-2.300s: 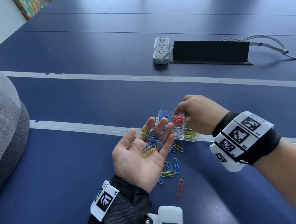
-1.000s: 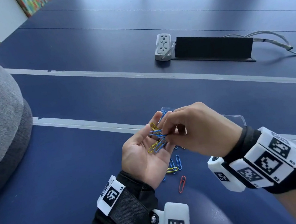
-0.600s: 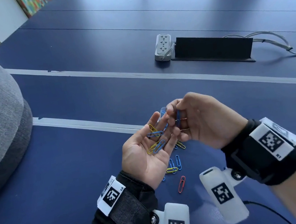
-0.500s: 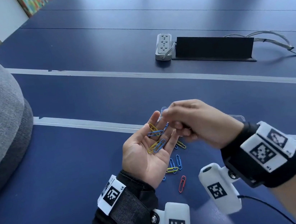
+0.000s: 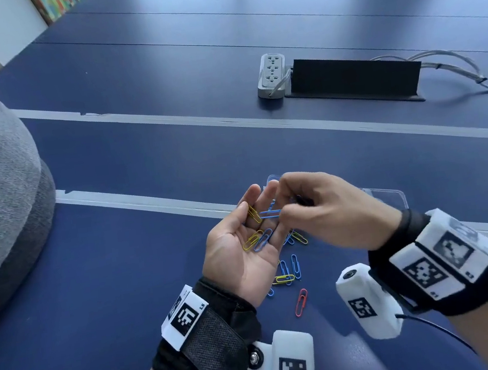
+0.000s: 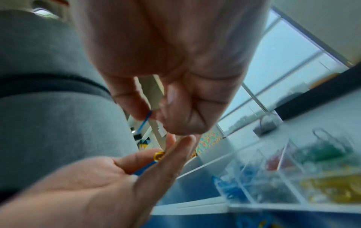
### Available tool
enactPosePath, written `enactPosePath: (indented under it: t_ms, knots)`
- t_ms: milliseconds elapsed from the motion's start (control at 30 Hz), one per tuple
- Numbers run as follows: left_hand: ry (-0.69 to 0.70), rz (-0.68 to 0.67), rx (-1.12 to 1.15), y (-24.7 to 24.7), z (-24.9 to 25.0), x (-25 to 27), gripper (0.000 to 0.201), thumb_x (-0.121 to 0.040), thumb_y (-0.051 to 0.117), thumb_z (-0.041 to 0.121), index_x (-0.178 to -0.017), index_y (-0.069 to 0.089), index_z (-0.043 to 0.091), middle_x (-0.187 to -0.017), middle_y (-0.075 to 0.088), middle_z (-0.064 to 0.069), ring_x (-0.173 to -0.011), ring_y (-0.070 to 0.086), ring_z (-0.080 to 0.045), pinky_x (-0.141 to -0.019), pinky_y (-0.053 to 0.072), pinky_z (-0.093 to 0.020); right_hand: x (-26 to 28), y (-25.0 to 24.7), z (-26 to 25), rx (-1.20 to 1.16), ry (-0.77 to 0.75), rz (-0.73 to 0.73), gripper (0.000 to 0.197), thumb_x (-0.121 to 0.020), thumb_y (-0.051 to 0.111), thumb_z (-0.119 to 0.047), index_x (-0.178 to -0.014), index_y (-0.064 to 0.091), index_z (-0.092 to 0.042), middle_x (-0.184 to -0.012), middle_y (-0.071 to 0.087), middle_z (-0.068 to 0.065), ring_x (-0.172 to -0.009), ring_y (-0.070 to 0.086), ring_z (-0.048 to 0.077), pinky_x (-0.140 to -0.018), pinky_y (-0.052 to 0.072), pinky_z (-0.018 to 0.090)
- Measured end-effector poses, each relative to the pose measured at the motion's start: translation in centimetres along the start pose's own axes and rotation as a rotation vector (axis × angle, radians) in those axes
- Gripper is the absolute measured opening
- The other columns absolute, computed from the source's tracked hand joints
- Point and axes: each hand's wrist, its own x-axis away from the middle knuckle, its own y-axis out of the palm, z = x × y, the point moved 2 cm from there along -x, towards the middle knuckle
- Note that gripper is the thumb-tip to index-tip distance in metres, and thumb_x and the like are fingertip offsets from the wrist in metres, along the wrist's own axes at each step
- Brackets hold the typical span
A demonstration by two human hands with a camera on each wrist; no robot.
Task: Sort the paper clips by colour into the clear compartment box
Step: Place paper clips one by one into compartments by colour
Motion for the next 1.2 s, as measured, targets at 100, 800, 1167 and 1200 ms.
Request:
enactPosePath:
  t_ms: [100, 800, 1167, 1200]
  knots:
    - [-0.003, -0.032, -0.018, 0.1, -0.2, 0.0, 0.024, -0.093, 0.041, 0.015, -0.095, 0.063, 0.008, -0.115, 0.067, -0.019, -0.085, 0.070, -0.031, -0.081, 0.056, -0.039, -0.3, -0.3, 0.8, -0.531, 0.162, -0.061, 0.022, -0.058, 0.039, -0.006, -0.049, 0.050, -0.023, -0.053, 0.048, -0.002, -0.045, 0.033, 0.015, -0.042, 0.025, 0.020]
    - [-0.104, -0.040, 0.004, -0.2, -0.1, 0.6, 0.044, -0.089, 0.039, 0.033, -0.117, 0.057, 0.004, -0.127, 0.060, -0.023, -0.118, 0.055, -0.038, -0.094, 0.043, -0.046, 0.3, 0.6, 1.5, 0.563, -0.247, -0.066, 0.007, -0.078, 0.065, -0.022, -0.081, 0.071, -0.024, -0.051, 0.045, -0.015, -0.053, 0.046, -0.002, -0.055, 0.034, 0.008]
    - [-0.123, -0.074, 0.038, -0.5, 0.0, 0.6, 0.045, -0.088, 0.041, 0.033, -0.118, 0.056, 0.004, -0.124, 0.061, -0.022, -0.110, 0.060, -0.037, -0.087, 0.053, -0.043, 0.2, 0.3, 1.9, 0.332, -0.196, -0.085, 0.006, -0.078, 0.062, -0.011, -0.074, 0.064, -0.015, -0.053, 0.049, -0.011, -0.048, 0.041, 0.004, -0.050, 0.032, 0.012]
    - [-0.110, -0.072, 0.056, -0.5, 0.1, 0.6, 0.044, -0.087, 0.042, 0.031, -0.117, 0.057, 0.003, -0.123, 0.062, -0.022, -0.110, 0.061, -0.037, -0.088, 0.054, -0.044, 0.0, -0.1, 1.9, 0.122, -0.088, -0.090, 0.012, -0.080, 0.058, -0.008, -0.071, 0.059, -0.015, -0.053, 0.047, -0.009, -0.046, 0.036, 0.005, -0.046, 0.031, 0.017]
